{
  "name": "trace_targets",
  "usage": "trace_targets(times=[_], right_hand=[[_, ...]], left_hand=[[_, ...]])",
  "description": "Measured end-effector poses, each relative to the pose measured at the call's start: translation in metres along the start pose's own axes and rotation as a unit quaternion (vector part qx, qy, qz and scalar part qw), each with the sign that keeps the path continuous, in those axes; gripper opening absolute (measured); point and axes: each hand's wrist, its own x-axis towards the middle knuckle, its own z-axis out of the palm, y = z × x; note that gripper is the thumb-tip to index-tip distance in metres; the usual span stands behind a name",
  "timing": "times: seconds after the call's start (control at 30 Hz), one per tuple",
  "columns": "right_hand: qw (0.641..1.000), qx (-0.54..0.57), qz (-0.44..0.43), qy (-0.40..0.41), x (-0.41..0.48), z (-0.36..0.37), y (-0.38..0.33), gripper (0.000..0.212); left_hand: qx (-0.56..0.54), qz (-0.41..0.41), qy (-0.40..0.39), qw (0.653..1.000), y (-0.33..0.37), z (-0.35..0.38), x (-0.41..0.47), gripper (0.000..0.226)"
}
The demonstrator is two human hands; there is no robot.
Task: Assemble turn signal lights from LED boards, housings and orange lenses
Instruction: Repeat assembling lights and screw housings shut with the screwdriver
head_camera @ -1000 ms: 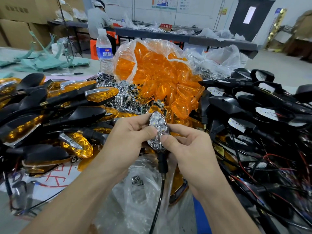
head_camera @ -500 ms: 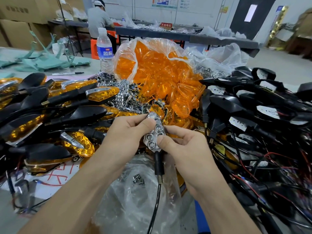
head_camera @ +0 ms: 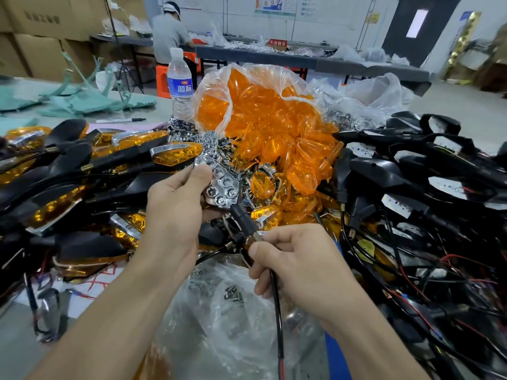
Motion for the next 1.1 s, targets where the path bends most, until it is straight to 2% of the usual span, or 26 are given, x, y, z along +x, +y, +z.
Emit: trace_targets(times=[0.07, 0.17, 0.23, 0.33, 0.53, 0.73, 0.8, 0.9, 1.1], right_hand=[[1.0, -0.016, -0.001, 0.005, -0.001, -0.002, -0.001, 0.025], [0.999, -0.037, -0.011, 0.014, 0.0, -0.003, -0.001, 0.028], [0.999, -0.046, -0.024, 0.017, 0.0, -0.004, -0.001, 0.03], [0.995, -0.082, -0.044, 0.035, 0.0, -0.003, 0.002, 0.033], [0.992, -0.102, -0.06, 0.048, -0.001, 0.0, 0.001, 0.039], [0.99, -0.108, -0.068, 0.056, -0.002, 0.002, 0.0, 0.046], [0.992, -0.089, -0.068, 0.064, -0.001, 0.001, 0.001, 0.038], [0.994, -0.06, -0.057, 0.064, 0.0, 0.001, 0.001, 0.013], [0.994, -0.068, -0.058, 0.063, 0.001, 0.0, 0.003, 0.028]], left_hand=[[0.019, 0.018, -0.013, 1.0, -0.002, -0.001, 0.0, 0.02], [0.072, 0.108, -0.035, 0.991, -0.004, -0.005, 0.001, 0.044], [0.101, 0.152, -0.058, 0.981, -0.004, -0.004, 0.0, 0.047], [0.116, 0.159, -0.104, 0.975, -0.004, -0.004, -0.003, 0.046], [0.148, 0.182, -0.193, 0.953, -0.003, -0.008, 0.002, 0.076], [0.188, 0.21, -0.175, 0.943, 0.001, -0.009, 0.0, 0.088], [0.181, 0.215, -0.165, 0.945, 0.003, -0.007, -0.005, 0.089], [0.205, 0.223, -0.154, 0.94, 0.003, -0.006, -0.01, 0.09], [0.209, 0.202, -0.16, 0.943, 0.002, -0.008, -0.008, 0.078]])
